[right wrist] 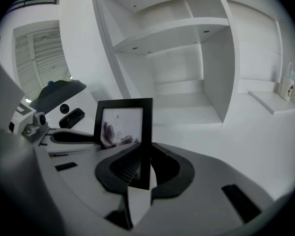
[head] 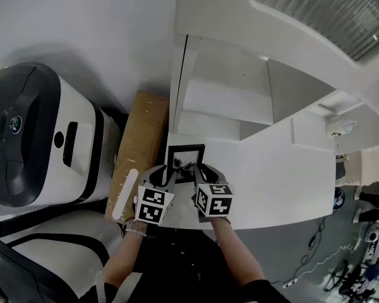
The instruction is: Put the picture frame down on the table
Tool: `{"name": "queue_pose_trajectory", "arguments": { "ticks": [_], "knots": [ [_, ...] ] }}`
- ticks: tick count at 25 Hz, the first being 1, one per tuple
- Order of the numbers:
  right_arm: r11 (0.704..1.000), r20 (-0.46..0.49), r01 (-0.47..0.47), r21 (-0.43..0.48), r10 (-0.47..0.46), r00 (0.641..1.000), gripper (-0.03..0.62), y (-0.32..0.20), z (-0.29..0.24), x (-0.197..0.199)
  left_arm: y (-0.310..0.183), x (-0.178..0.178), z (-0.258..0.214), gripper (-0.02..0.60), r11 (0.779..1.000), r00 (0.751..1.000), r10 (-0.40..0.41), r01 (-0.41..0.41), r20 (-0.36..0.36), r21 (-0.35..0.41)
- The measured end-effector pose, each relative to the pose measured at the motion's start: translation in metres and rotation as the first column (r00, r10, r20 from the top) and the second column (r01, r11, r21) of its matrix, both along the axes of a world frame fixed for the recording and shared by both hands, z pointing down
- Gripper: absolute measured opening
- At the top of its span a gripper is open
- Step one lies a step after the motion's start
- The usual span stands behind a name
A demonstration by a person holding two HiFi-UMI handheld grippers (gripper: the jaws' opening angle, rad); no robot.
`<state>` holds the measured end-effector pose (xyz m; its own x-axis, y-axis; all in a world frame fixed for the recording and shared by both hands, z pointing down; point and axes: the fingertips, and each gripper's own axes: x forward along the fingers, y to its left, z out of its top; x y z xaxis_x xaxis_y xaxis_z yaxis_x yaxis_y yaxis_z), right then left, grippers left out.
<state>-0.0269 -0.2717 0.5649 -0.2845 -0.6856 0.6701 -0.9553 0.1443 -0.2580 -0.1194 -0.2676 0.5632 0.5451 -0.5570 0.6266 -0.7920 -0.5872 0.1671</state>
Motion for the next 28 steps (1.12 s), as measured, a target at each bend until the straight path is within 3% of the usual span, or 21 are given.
{"name": "queue_pose_trajectory", "arguments": {
  "ticks": [9,18,24,28],
  "knots": [
    [0.996,0.015,0.001,-0.092,0.0,1.0,0.066,-0.008,0.026,0.001,-0.013,0.002,0.027,0.098,0.993,1.0,-0.019,0.018,-0.006,-0.114],
    [0.989,0.0,0.002,-0.146,-0.002,1.0,0.066,-0.021,0.042,0.009,-0.028,0.009,0.052,0.099,0.969,0.999,-0.025,0.016,-0.032,-0.246],
    [0.981,0.008,-0.01,-0.196,0.011,1.0,0.067,-0.025,0.053,0.013,-0.033,0.013,0.066,0.1,0.951,1.0,-0.01,0.01,0.002,-0.308],
    [0.978,0.011,-0.019,-0.209,0.022,1.0,0.067,-0.026,0.058,0.015,-0.035,0.015,0.07,0.1,0.952,0.999,0.008,0.002,0.031,-0.307]
  ]
}}
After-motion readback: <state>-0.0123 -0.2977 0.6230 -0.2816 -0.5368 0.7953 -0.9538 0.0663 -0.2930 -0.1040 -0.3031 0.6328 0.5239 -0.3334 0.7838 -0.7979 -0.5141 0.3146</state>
